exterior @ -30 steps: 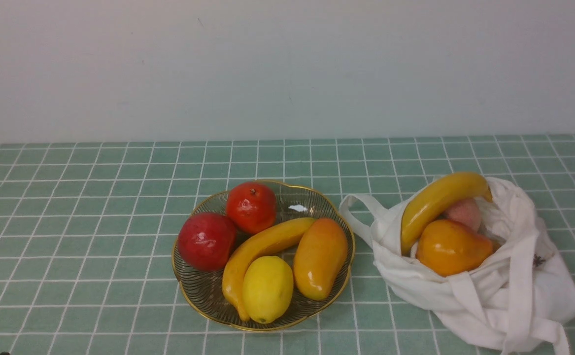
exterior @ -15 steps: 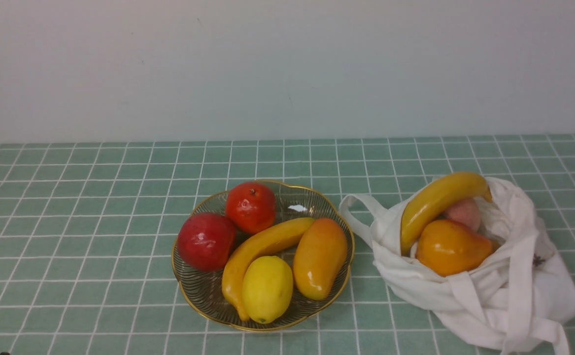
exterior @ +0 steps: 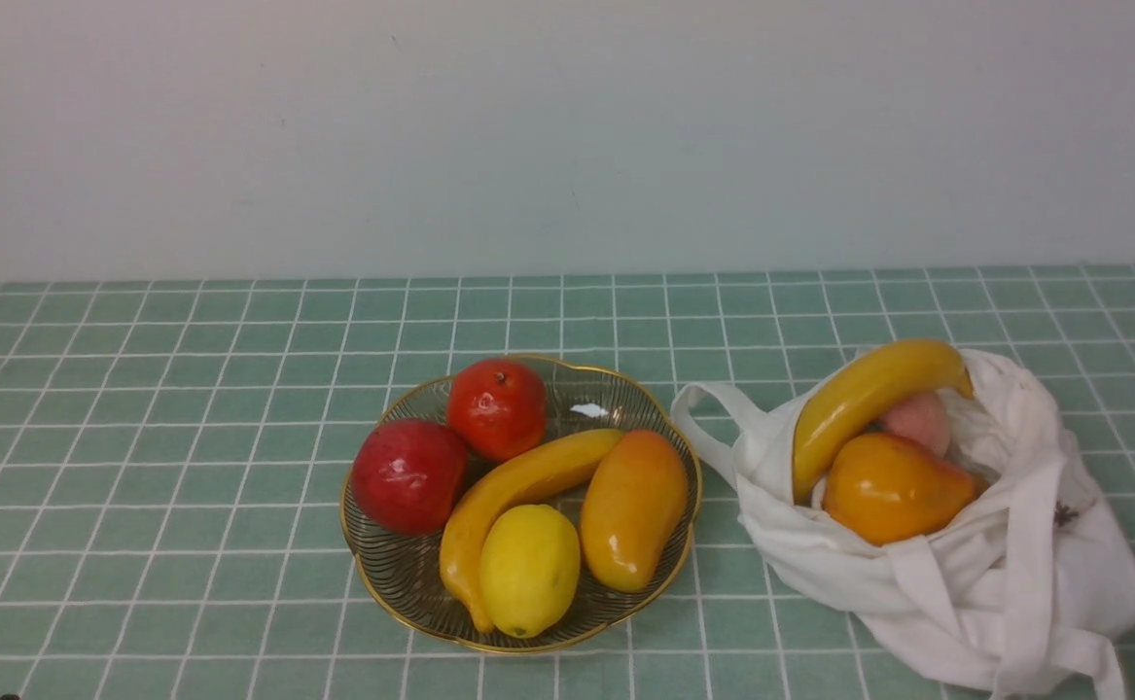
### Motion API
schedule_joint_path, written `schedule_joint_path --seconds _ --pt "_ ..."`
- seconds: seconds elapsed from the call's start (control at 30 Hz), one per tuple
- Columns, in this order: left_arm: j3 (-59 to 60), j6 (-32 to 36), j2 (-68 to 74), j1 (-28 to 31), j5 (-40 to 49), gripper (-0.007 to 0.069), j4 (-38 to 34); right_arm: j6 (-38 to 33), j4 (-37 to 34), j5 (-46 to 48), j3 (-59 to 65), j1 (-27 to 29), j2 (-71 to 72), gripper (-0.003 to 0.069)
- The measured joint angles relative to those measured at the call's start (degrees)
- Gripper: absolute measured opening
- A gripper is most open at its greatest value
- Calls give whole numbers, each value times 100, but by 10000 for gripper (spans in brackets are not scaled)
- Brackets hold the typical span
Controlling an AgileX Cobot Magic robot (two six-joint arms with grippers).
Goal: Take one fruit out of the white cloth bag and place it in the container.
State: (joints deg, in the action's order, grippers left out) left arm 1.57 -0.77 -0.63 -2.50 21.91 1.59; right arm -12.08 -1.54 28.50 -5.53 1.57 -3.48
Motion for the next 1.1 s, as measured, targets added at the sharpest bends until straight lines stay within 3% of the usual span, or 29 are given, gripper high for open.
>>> schedule_joint_path --seconds 0.27,0.6,1.1 --pt "0 0 0 0 5 -8 0 129 8 -588 659 -610 413 -12" --pt "0 0 0 0 5 -8 0 949 2 -595 660 -210 418 -12" --pt "0 0 0 0 5 -8 0 998 19 -596 665 -191 418 -12"
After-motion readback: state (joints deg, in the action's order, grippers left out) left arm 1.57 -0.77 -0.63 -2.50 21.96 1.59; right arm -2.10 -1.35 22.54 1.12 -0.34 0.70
